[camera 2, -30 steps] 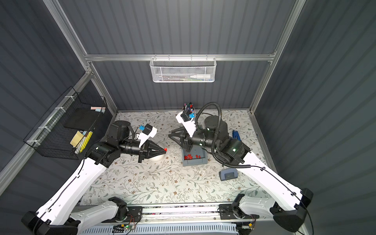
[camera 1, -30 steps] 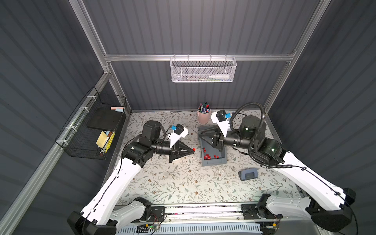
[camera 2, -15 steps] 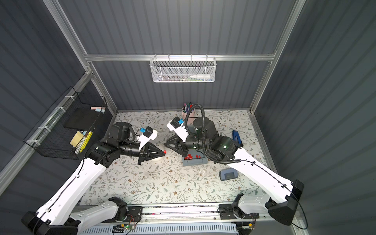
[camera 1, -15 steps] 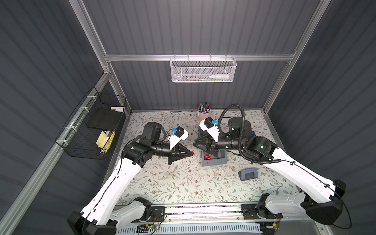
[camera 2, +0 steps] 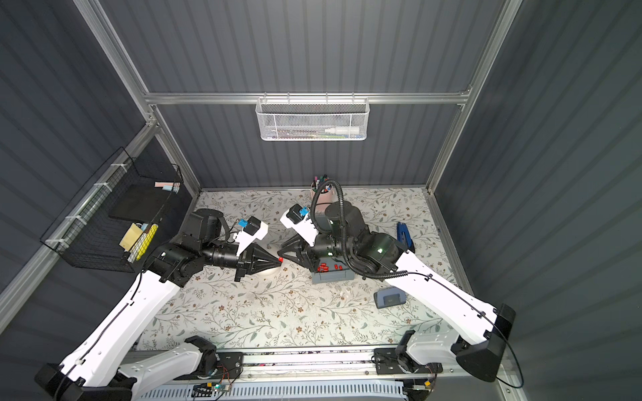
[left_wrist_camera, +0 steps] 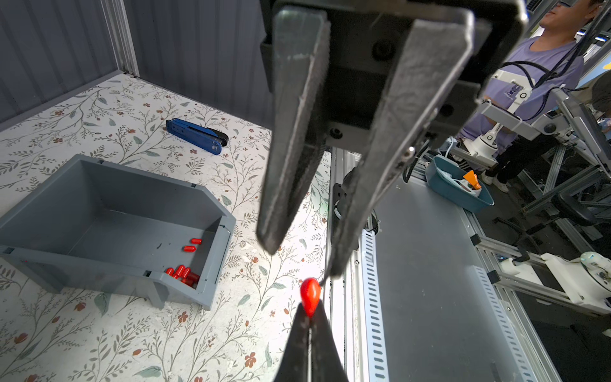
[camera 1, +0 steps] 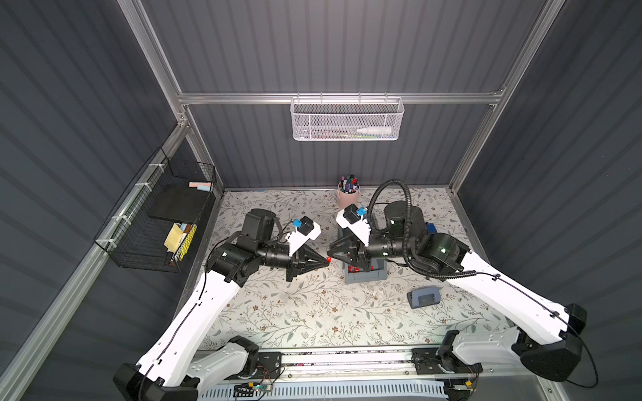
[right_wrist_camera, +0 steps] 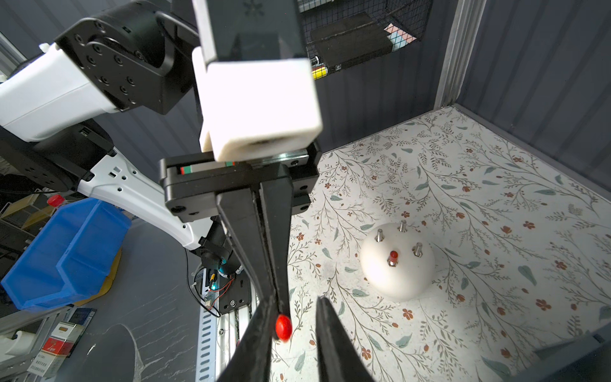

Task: Cover the protruding screws with screw protection sleeves
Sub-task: Pick up the screw protection sleeve from the storage box.

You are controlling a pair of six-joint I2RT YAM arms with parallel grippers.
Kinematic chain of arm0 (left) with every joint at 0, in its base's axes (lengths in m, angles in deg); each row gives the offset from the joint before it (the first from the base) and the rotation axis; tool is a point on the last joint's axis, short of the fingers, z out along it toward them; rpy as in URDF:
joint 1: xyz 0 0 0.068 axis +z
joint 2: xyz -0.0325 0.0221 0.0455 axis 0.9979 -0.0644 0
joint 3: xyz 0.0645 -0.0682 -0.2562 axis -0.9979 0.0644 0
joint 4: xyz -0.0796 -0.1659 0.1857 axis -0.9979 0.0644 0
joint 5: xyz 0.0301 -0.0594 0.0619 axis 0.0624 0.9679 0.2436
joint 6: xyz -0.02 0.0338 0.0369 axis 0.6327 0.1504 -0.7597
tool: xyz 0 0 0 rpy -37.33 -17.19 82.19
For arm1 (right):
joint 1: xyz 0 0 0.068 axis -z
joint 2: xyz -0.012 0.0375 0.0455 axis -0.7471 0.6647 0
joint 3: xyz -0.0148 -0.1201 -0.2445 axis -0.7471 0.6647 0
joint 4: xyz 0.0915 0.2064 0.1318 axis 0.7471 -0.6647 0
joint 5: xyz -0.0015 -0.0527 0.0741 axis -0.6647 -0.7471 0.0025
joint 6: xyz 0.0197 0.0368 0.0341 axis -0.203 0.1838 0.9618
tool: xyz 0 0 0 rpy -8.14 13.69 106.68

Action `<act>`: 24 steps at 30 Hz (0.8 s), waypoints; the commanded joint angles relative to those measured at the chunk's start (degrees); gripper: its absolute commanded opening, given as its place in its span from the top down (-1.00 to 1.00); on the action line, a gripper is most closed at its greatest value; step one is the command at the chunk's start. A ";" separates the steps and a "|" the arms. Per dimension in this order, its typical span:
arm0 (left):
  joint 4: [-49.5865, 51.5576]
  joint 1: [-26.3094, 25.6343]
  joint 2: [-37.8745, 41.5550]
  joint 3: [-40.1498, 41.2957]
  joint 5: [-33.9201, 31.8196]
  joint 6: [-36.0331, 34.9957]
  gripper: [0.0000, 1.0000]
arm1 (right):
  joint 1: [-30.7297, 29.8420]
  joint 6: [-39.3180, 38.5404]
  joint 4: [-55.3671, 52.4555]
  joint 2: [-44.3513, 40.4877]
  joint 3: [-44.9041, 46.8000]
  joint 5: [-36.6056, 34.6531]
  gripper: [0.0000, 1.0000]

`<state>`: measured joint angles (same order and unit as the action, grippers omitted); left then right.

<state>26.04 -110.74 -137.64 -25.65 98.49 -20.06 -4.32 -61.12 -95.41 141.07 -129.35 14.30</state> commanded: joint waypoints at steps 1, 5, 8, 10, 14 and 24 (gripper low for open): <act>0.46 -0.45 1.00 -1.66 -0.13 -1.41 1.00 | -0.33 -1.86 -2.06 0.18 -2.18 1.27 0.50; 0.37 -0.45 0.83 -1.65 -0.28 -1.43 1.00 | -0.40 -1.87 -2.35 0.41 -2.56 1.80 0.54; 0.24 -0.45 0.92 -1.54 -0.24 -1.41 1.00 | -0.42 -1.87 -4.26 0.59 -2.73 1.73 0.53; 0.14 -0.45 0.89 -1.54 0.01 -1.33 1.00 | -0.59 -1.93 -4.73 0.75 -2.94 1.35 0.52; -0.90 -0.45 0.69 -1.47 1.31 -0.59 1.00 | -0.86 -2.35 -5.48 1.19 -3.43 0.39 0.52; -1.48 -0.45 0.59 -1.07 2.18 -0.18 1.00 | -1.47 -2.95 -6.01 1.67 -3.64 -0.59 0.55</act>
<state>25.58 -110.74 -137.64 -25.65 98.99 -20.06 -5.44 -62.52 -100.73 142.45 -131.27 14.17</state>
